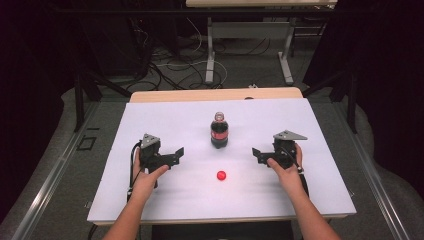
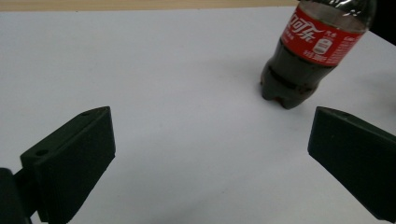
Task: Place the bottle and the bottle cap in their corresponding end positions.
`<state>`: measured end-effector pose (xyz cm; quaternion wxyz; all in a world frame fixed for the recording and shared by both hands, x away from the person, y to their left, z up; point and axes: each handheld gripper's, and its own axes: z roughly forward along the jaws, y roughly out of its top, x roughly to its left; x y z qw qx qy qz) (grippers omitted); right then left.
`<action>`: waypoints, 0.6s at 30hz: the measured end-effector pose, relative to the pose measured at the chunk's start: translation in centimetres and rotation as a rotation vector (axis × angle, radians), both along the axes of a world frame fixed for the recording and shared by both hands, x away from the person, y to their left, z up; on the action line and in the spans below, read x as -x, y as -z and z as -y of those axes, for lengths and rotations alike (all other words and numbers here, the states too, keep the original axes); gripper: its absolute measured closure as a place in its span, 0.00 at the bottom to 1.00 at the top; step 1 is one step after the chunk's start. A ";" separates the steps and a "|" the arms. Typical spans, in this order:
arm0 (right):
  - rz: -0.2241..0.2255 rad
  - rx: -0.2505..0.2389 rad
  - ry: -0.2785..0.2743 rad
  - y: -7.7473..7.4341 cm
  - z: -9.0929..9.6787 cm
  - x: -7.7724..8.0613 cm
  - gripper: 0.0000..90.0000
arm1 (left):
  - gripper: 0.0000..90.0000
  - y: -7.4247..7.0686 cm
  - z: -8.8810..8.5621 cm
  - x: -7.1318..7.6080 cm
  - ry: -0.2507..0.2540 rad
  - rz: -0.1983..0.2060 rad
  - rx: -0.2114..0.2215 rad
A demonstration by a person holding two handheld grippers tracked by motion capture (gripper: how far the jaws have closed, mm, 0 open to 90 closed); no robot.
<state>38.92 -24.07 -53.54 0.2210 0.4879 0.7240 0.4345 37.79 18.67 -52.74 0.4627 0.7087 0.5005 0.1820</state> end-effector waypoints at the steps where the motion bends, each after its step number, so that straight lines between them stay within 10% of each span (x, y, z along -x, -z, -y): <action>1: -0.007 0.015 0.025 0.1 0.4 -0.1 0.00 | 0.01 0.1 -0.2 -0.1 -0.001 -0.008 -0.005; 18: -0.063 0.030 0.171 1.7 5.4 -0.8 0.00 | 0.01 2.3 -2.2 -1.3 -0.064 -0.092 -0.031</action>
